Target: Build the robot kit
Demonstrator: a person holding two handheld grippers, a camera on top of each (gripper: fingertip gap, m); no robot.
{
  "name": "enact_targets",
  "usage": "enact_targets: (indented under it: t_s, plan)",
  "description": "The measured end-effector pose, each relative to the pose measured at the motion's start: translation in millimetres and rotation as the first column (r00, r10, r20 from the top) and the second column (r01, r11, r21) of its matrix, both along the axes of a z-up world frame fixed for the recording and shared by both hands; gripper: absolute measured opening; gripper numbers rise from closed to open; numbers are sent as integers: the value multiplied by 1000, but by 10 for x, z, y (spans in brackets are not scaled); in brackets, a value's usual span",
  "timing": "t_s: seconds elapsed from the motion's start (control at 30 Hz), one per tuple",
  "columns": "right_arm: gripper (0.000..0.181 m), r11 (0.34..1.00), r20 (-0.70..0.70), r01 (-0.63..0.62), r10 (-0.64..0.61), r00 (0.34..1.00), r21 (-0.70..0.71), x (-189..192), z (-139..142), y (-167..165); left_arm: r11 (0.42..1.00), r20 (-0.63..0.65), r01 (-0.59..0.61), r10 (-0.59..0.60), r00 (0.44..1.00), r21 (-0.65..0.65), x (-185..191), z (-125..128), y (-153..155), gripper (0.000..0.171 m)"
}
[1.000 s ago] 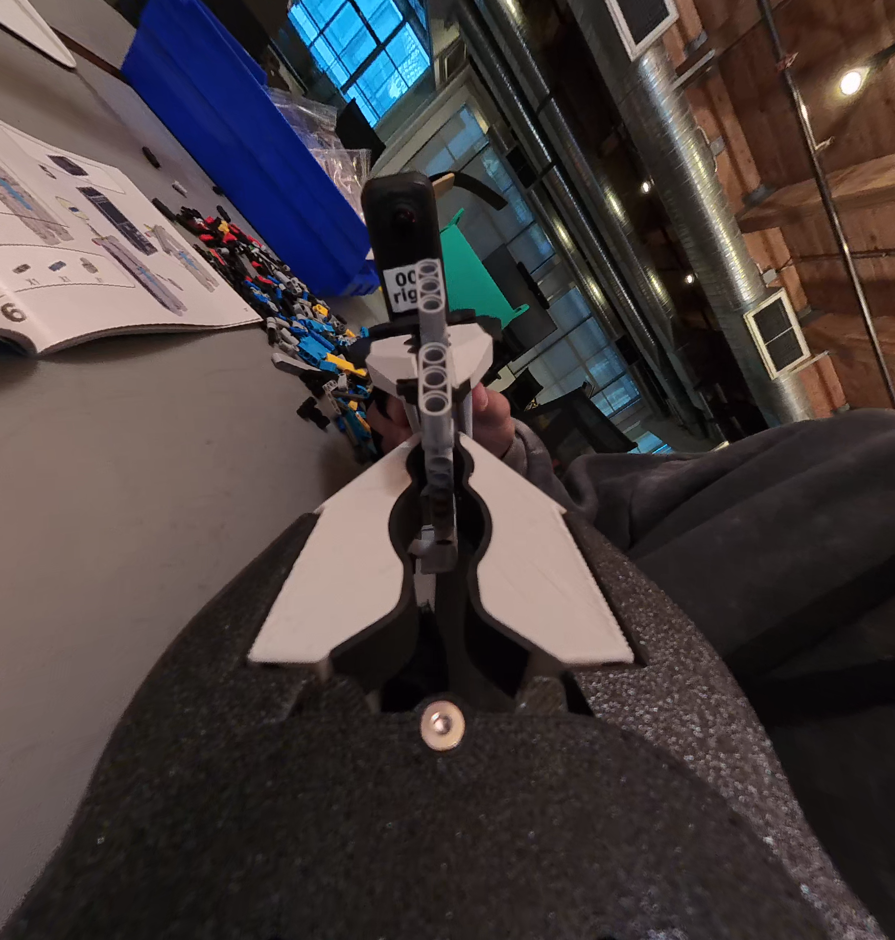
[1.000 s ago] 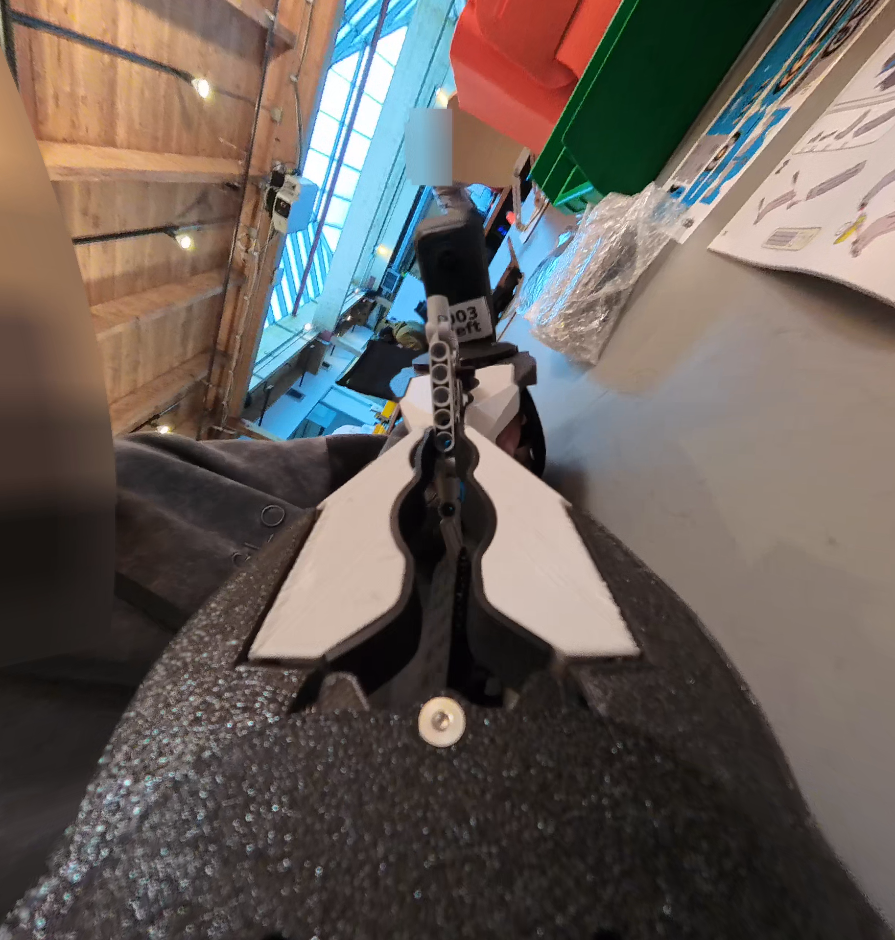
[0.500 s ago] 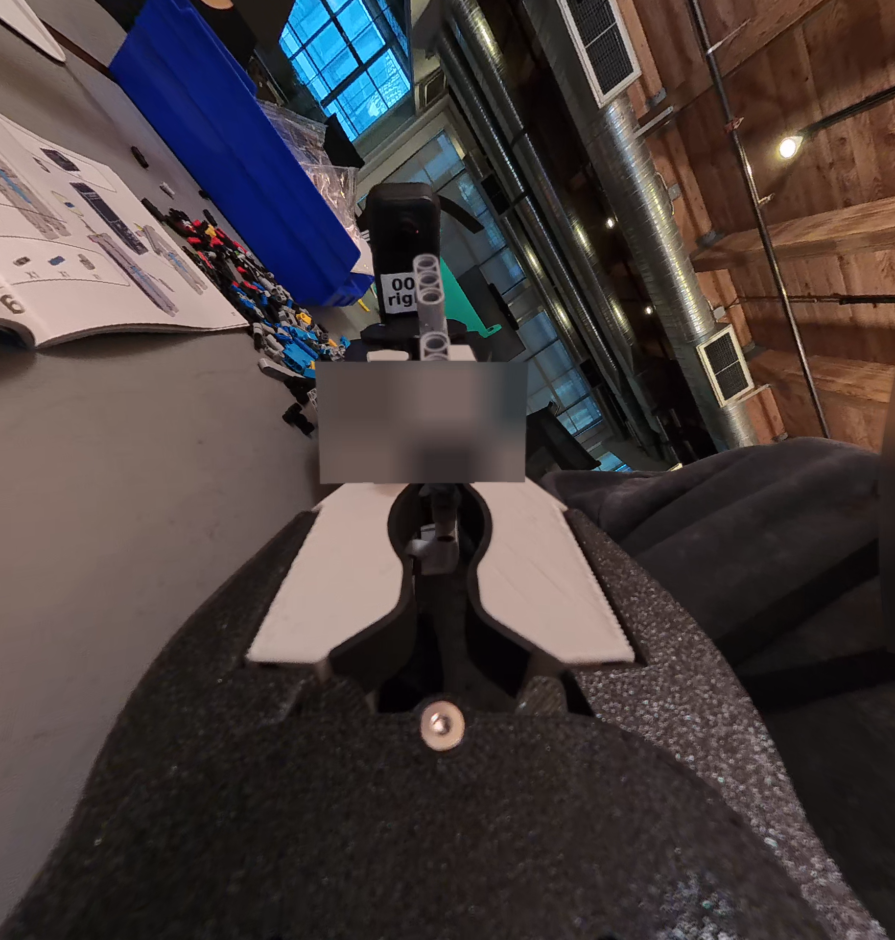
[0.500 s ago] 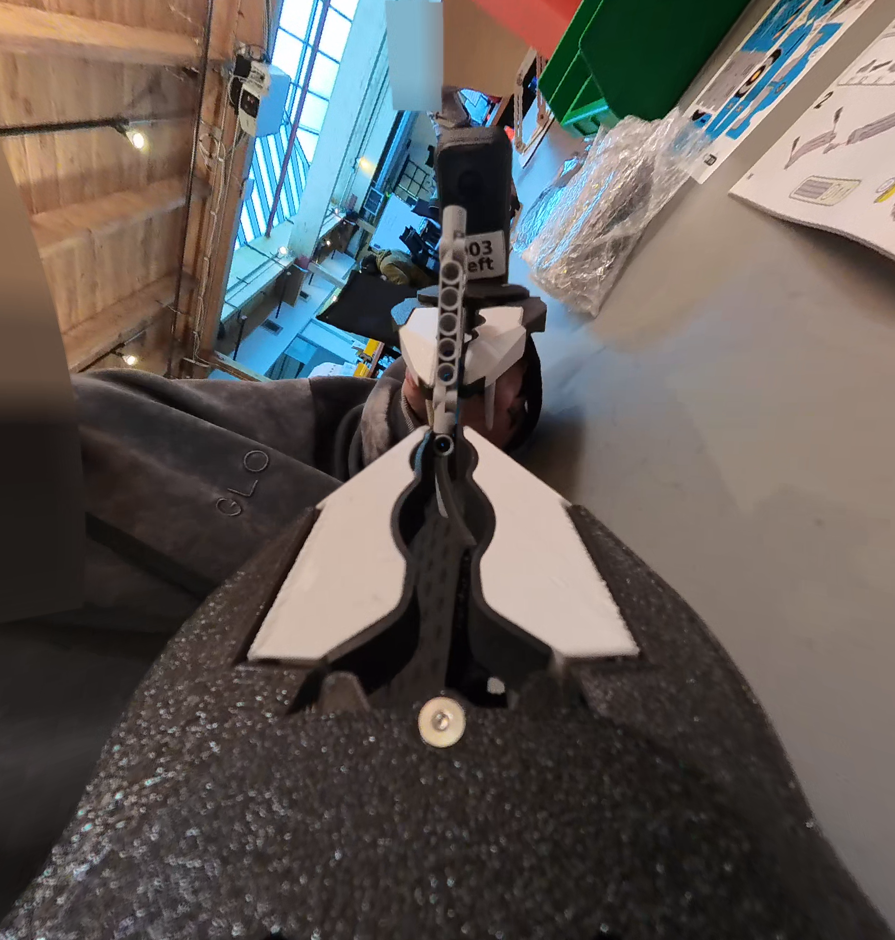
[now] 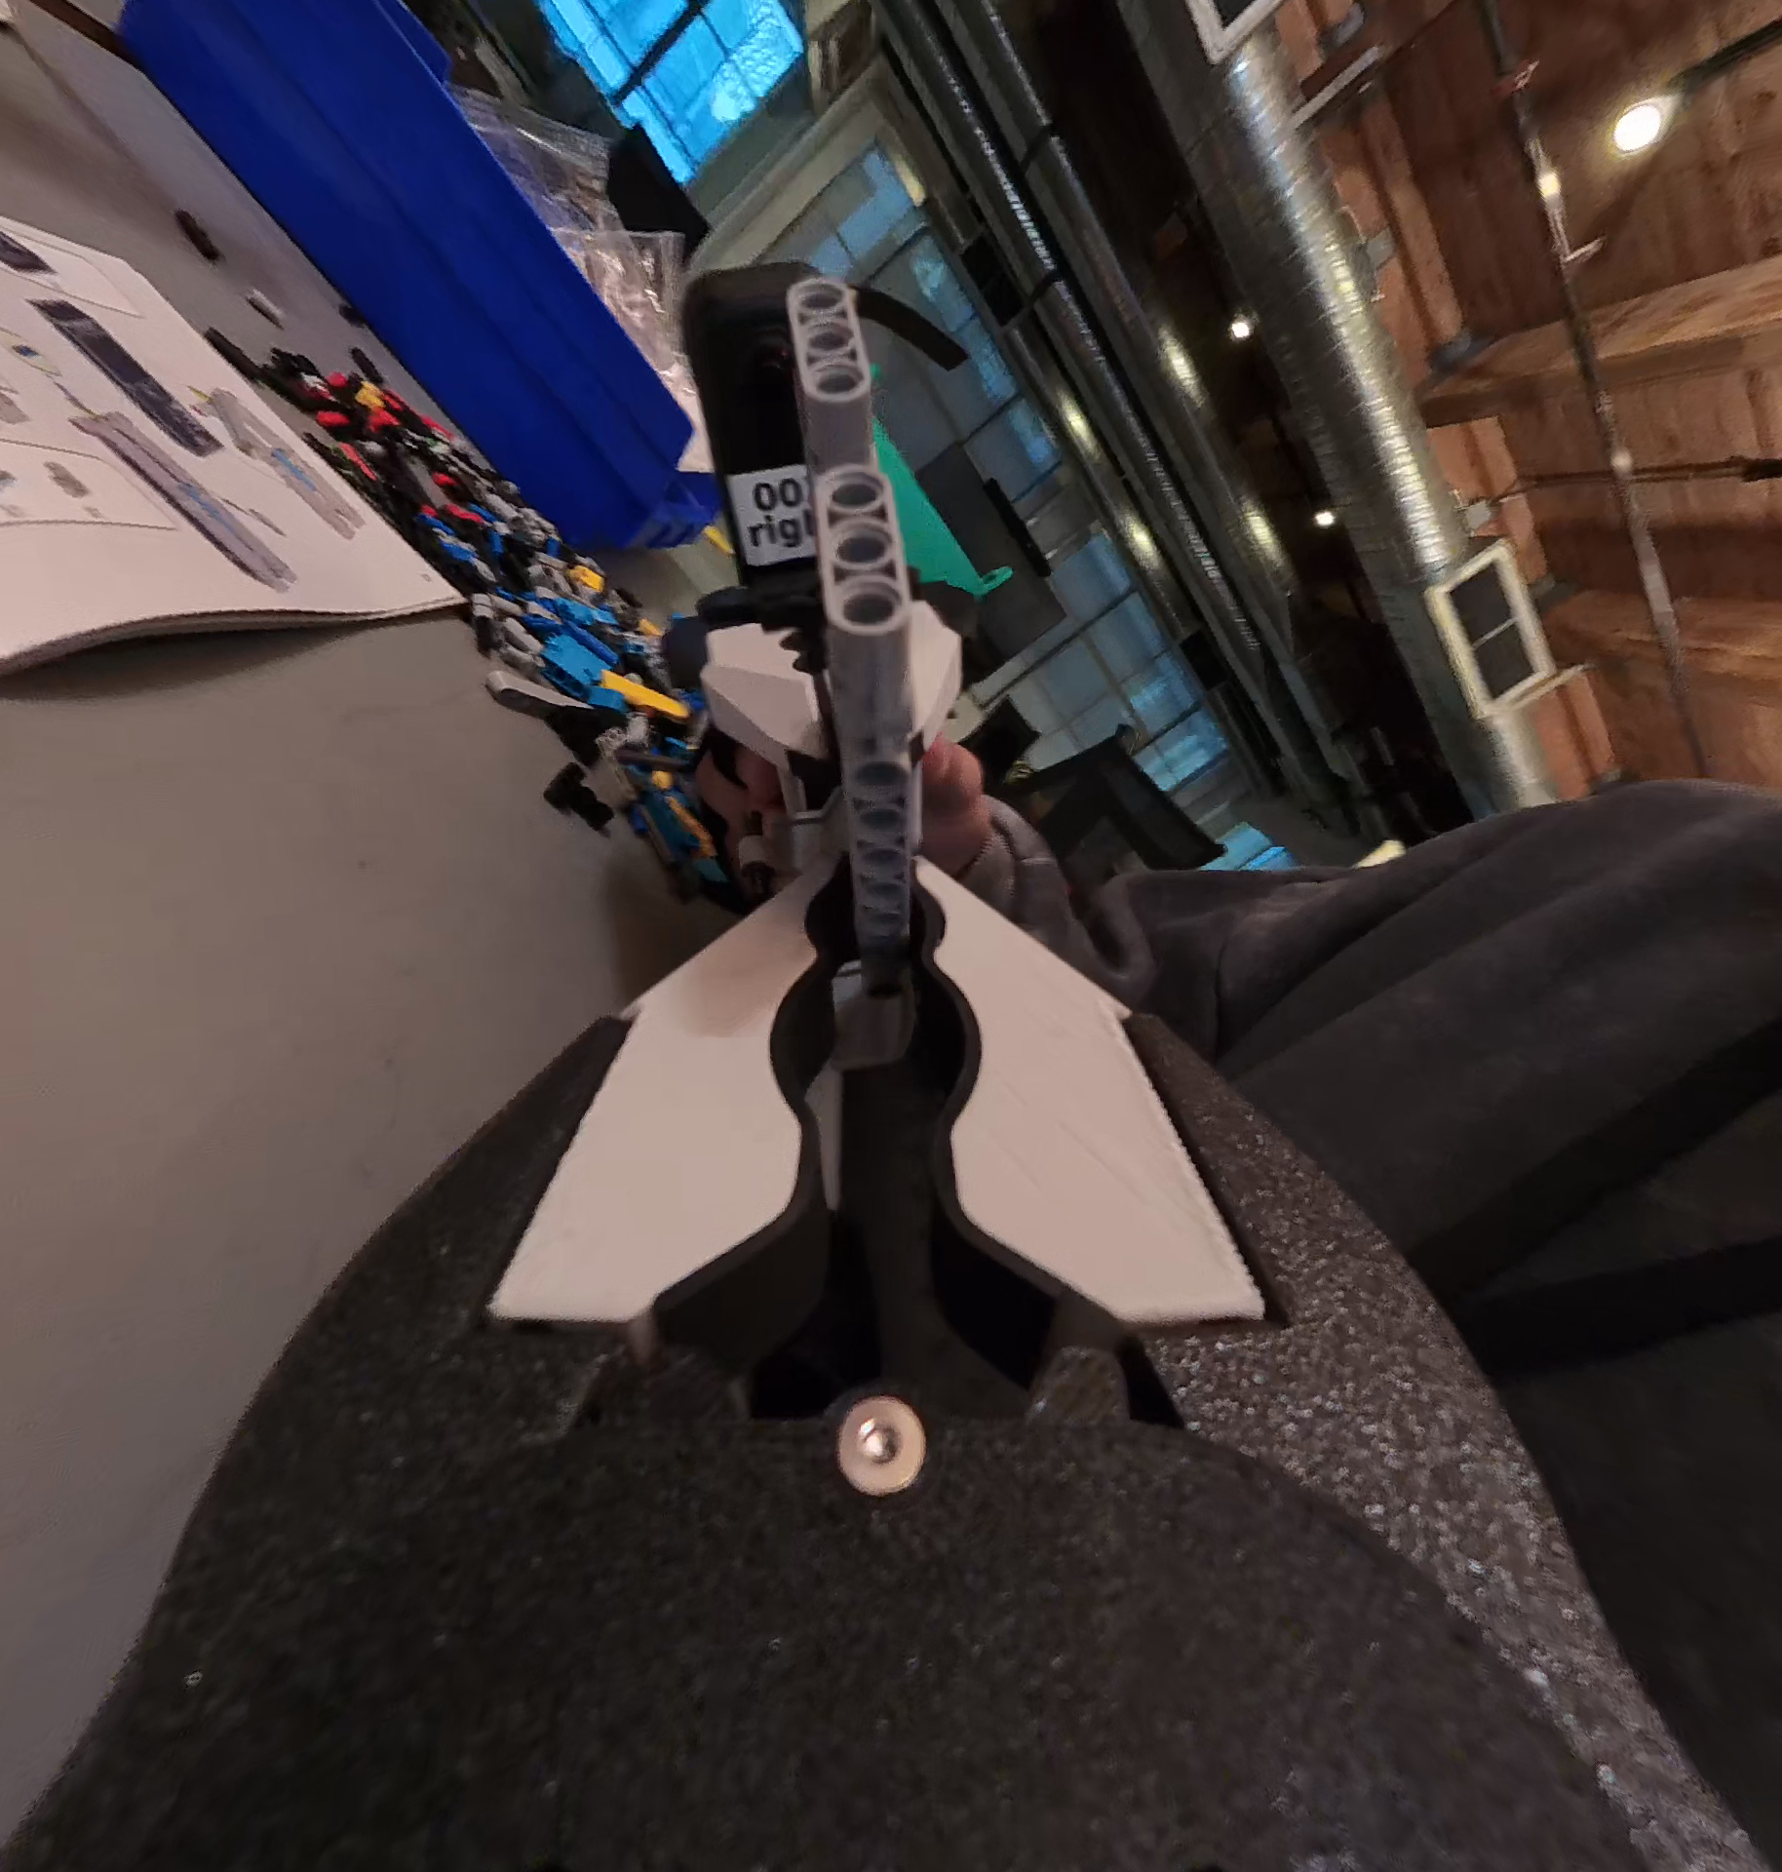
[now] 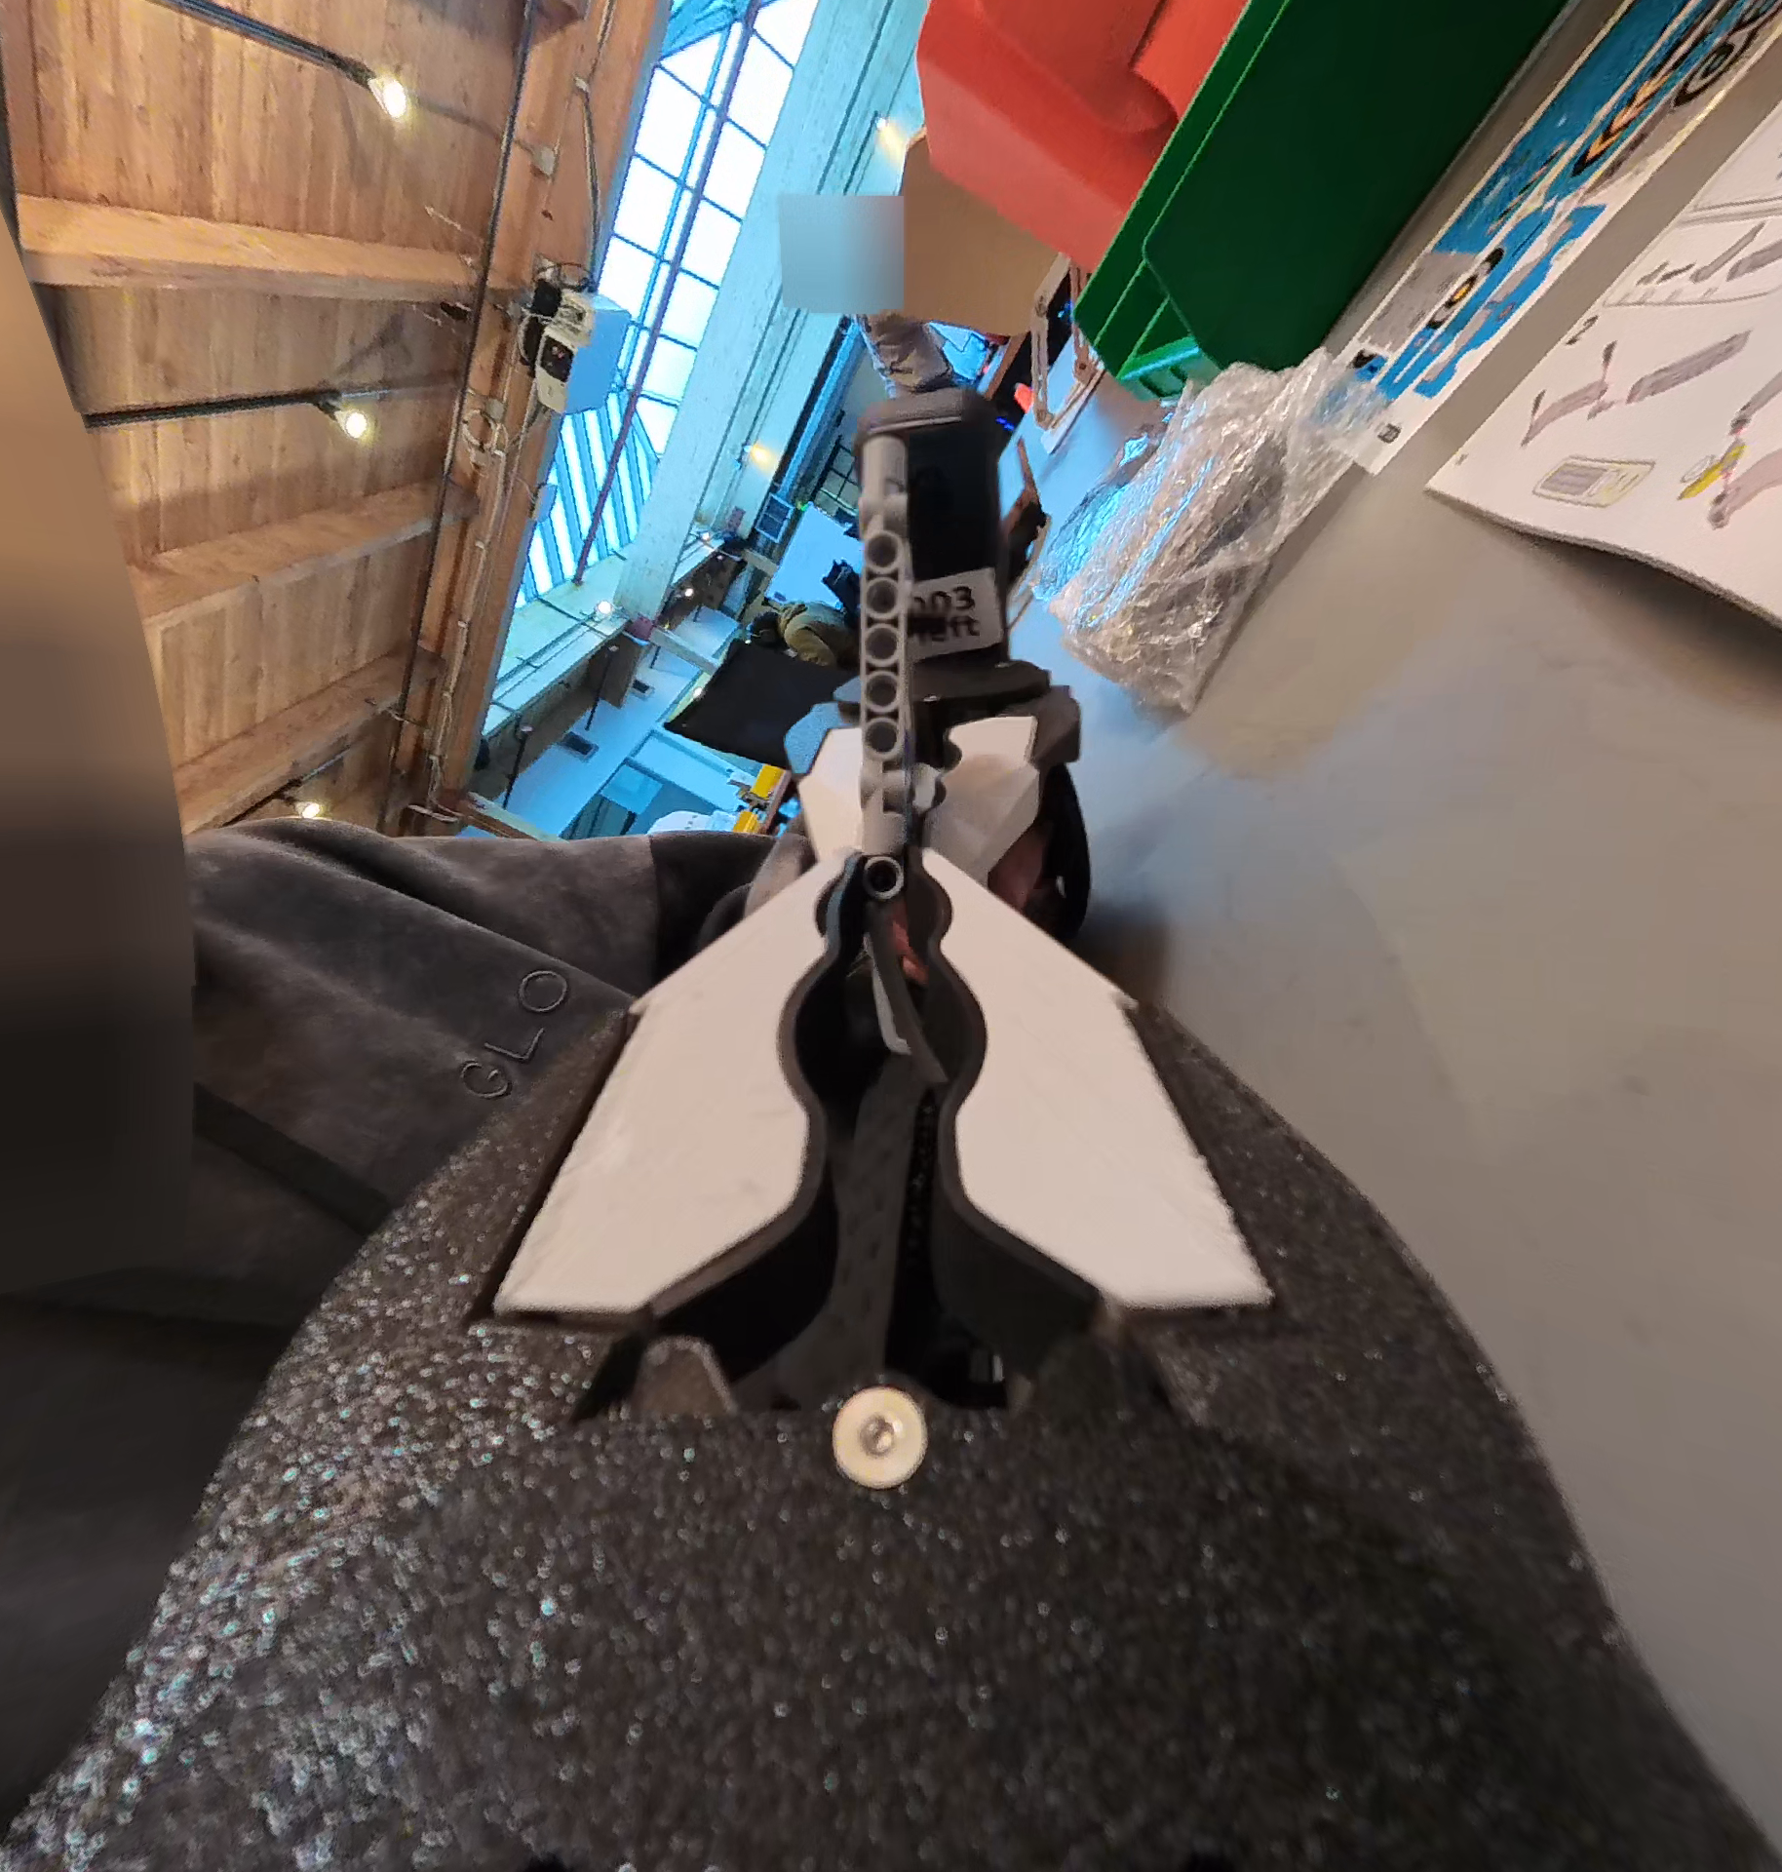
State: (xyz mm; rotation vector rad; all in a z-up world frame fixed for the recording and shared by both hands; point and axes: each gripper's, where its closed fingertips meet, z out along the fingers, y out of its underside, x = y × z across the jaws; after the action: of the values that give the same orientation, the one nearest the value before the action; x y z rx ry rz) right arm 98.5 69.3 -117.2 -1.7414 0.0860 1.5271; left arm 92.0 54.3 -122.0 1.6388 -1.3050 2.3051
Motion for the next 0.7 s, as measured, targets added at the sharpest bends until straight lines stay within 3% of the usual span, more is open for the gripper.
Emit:
enact_targets:
  t_s: [0.13,0.33,0.53,0.7]
  plan:
    - [6,1000,23,12,-12,1000,-1,-1,-22,9,999,-7,-30,30,1000,34,9,-28,26,5]
    - [7,999,14,22,-23,1000,29,-22,43,2,995,11,-14,15,1000,-102,1,53,30,3]
    - [7,1000,-60,5,-5,998,-12,-14,25,0,996,5,-31,32,999,-85,13,33,38,4]
    - [6,996,-25,84,-84,996,5,8,14,69,991,1,-95,95,995,-97,51,28,100,3]
